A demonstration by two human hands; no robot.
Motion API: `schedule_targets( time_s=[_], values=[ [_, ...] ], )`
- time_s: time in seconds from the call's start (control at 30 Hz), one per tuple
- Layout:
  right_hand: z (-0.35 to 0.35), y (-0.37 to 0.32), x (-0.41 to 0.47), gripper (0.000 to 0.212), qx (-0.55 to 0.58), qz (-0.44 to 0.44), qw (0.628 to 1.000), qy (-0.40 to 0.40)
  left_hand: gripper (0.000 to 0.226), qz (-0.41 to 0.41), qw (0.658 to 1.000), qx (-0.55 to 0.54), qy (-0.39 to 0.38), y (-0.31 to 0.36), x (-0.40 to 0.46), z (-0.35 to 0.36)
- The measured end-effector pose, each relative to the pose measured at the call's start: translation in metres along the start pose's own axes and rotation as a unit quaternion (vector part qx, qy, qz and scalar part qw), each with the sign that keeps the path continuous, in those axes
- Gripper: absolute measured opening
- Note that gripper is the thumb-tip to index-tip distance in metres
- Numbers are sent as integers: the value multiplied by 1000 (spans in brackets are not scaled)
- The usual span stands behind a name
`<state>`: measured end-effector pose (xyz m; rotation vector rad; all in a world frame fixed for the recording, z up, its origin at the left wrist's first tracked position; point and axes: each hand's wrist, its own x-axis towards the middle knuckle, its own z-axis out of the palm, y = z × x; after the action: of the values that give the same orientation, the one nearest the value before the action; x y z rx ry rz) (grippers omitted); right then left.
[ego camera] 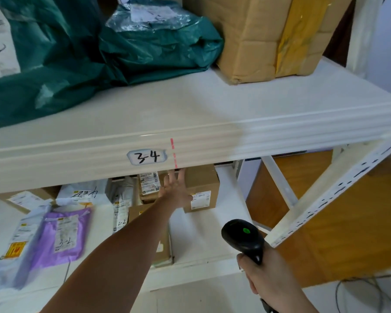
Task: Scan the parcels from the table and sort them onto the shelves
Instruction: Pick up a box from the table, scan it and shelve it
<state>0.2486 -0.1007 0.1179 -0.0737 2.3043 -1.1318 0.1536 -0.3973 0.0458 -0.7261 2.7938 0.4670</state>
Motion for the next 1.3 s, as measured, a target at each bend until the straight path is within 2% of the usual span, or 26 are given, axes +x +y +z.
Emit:
schedule_targets(
  time_s=[0.13,0.23,0.4,0.53,0.73,1.03,1.3],
  values=[
    [-2,-6,-7,6,9,-9,1000,-14,107,15,1000,8,24,-13,-29,-15],
    [-3,-13,-15,5,1,-37,999,-19,94,23,998,-3,55,-24,-62,-22],
    [-8,-7,-41,8,-27,-88,996,-18,91,30,997,11,73,-30,-121,-21],
    [-23,18,-73,5,-25,-98,995,-24,73,50,996,25,71,-15,-169,-7],
    [-67,82,-135,5,4,-104,994,27,71,121,992,5,39,58,-228,26],
    [-161,177,-238,9,63,-58,983,162,78,260,965,21,-35,217,-289,77],
    [-221,213,-293,5,107,-22,955,276,82,363,925,88,-67,328,-308,90]
  ],
)
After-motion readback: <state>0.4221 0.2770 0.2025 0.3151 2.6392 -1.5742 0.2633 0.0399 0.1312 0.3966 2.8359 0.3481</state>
